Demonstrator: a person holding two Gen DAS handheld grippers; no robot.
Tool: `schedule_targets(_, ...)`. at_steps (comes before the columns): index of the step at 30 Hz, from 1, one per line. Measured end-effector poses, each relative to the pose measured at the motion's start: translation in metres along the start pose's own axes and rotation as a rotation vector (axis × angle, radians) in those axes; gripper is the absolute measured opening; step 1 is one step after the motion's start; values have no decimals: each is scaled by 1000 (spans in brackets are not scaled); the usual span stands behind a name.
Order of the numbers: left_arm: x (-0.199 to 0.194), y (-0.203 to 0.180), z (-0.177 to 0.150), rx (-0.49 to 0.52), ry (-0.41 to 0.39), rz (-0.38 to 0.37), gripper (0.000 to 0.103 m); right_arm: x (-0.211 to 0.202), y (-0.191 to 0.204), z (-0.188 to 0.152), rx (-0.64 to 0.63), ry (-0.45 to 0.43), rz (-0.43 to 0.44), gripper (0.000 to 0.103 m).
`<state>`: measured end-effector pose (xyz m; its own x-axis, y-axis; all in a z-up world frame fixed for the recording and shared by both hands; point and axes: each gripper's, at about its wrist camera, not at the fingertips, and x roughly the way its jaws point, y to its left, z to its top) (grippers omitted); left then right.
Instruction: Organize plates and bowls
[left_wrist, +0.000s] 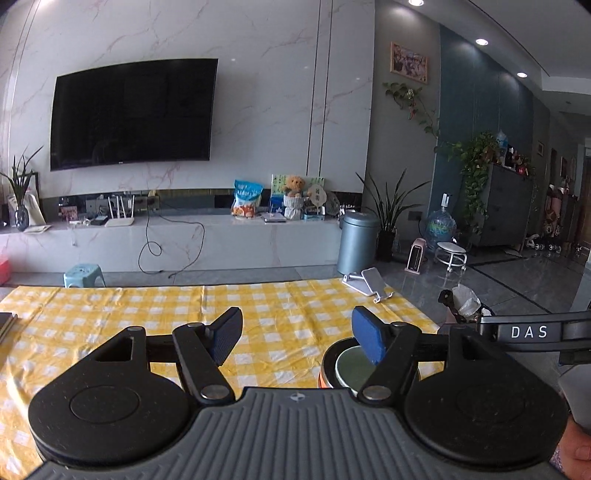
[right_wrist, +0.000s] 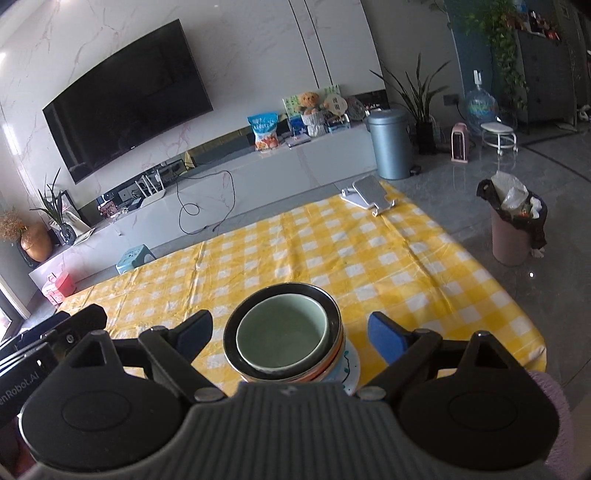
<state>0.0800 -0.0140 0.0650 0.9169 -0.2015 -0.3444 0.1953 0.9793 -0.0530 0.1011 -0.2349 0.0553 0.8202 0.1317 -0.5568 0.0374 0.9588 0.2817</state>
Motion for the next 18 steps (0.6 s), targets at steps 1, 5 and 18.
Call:
schedule_targets(1,-5,-2,-1,14,-8,-1,83,-7,2,-3,-18,-21,-2,90)
schedule_targets(5,-24,-15,-11,94,-40,13,88,-31,6,-19,-95,-105,-3,93)
schedule_targets(18,-9,-23,-56,82,57,47,101,-47,-2,-74,-220,-202,-77,99)
